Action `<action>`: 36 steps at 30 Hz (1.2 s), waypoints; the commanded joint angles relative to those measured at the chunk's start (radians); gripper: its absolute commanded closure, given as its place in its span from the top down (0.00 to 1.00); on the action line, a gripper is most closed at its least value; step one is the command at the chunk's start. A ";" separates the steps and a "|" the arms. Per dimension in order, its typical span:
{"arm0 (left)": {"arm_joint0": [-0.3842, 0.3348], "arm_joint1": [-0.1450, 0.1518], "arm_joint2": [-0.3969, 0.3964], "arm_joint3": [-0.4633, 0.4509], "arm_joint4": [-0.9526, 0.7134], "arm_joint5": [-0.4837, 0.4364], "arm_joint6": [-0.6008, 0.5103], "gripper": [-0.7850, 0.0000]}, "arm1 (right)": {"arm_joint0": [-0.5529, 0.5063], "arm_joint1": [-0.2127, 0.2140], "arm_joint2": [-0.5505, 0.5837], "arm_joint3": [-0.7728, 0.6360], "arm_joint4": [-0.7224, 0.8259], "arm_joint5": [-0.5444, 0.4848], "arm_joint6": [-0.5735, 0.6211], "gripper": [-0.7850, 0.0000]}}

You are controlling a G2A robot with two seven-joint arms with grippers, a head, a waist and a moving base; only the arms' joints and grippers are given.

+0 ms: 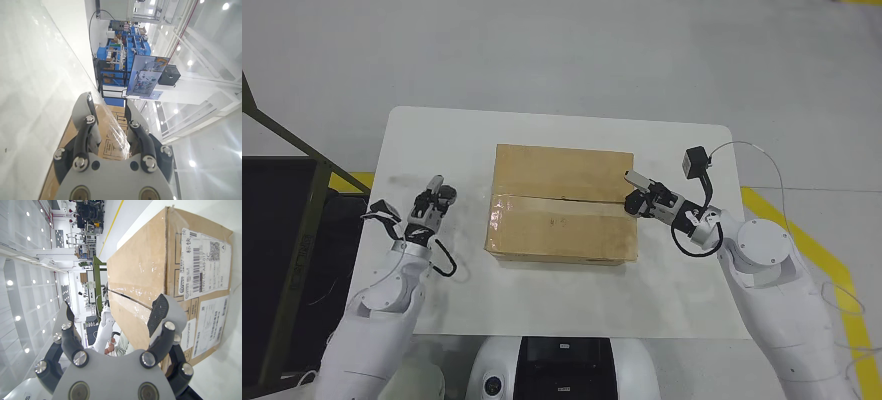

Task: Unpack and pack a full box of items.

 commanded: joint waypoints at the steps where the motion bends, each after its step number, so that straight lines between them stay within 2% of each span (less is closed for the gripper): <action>1: -0.012 -0.003 0.002 0.014 -0.012 0.007 -0.001 0.36 | 0.000 0.000 0.000 0.000 0.000 0.000 0.000 1.00; 10: -0.032 -0.011 -0.025 0.053 -0.052 0.028 -0.012 0.33 | 0.000 0.000 0.000 0.000 0.000 0.000 0.000 1.00; 16: -0.051 -0.014 -0.050 0.068 -0.079 0.041 -0.023 0.20 | 0.000 0.000 0.000 0.000 0.000 0.000 0.000 1.00; 18: -0.055 -0.016 -0.055 0.072 -0.083 0.044 -0.026 0.09 | 0.000 0.000 0.000 0.000 0.000 0.000 0.000 1.00; 21: -0.061 -0.018 -0.058 0.077 -0.085 0.049 -0.031 0.00 | 0.000 0.000 0.000 0.000 0.000 0.000 0.000 1.00; 29: -0.072 -0.027 -0.062 0.062 -0.096 0.037 -0.036 0.00 | 0.000 0.000 0.000 0.000 0.000 0.000 0.000 1.00; 36: -0.031 -0.035 -0.077 -0.056 -0.125 -0.029 -0.055 0.00 | 0.000 0.000 0.000 0.000 0.000 0.000 0.000 1.00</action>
